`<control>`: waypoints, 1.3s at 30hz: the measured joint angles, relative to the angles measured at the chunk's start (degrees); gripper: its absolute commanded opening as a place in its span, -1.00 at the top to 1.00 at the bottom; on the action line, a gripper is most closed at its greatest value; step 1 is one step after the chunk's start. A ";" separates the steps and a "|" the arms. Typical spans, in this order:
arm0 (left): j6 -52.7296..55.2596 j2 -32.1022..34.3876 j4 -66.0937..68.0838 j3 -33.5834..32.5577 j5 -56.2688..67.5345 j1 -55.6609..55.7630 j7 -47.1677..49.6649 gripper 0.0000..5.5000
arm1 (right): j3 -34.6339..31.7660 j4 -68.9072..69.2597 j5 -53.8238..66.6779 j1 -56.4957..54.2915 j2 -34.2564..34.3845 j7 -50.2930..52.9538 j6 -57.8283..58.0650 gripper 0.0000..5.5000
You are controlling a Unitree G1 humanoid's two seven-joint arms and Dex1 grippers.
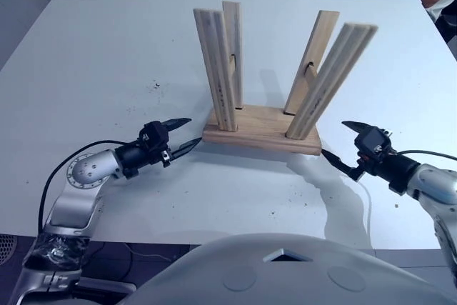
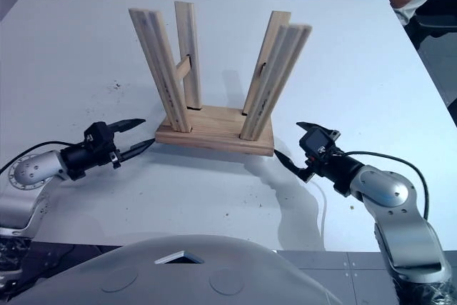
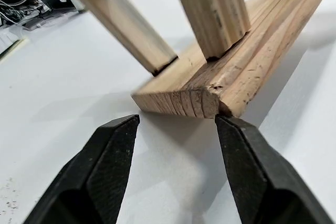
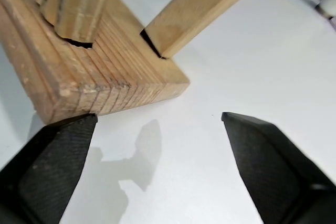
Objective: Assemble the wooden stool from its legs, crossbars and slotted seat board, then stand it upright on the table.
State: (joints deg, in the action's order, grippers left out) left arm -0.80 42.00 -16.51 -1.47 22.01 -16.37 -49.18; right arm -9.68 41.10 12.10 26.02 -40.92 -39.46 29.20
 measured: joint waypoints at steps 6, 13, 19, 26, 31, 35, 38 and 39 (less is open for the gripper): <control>4.70 0.36 -6.37 -2.77 1.85 -3.54 0.12 0.01 | -2.56 1.74 1.54 0.62 -0.76 -0.25 1.24 -0.61; 13.82 1.05 -11.83 -8.15 11.69 -2.94 0.30 0.01 | -6.86 5.04 5.26 0.27 -1.72 -0.32 3.62 -0.61; 16.95 4.14 -12.28 -10.67 14.67 -1.20 -2.47 0.01 | -8.94 5.99 8.20 0.24 -2.71 -1.78 4.49 -0.61; 18.61 6.28 -12.27 -12.28 16.39 -2.20 -8.81 0.01 | -12.16 6.19 11.42 -0.16 -4.47 -3.33 4.68 -0.61; 18.82 6.30 -12.03 -12.89 16.53 -1.87 -9.64 0.01 | -12.80 6.59 12.03 0.08 -4.93 -4.13 4.83 -0.61; 20.08 6.32 -10.83 -13.66 16.74 -0.91 -9.81 0.01 | -13.22 6.49 14.15 0.10 -5.32 -5.60 5.43 -0.61; 20.34 6.32 -9.22 -14.04 17.15 -0.47 -10.71 0.01 | -15.14 5.16 18.56 -0.73 -4.90 -7.34 5.79 -0.61; 20.09 6.23 -8.67 -13.88 17.17 -0.30 -11.27 0.01 | -15.42 4.26 19.23 -1.63 -4.81 -7.72 5.65 -0.61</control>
State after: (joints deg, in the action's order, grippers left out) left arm 19.30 48.22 -25.18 -15.35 39.18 -16.67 -60.45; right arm -25.10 45.36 31.32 24.39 -45.73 -47.19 34.84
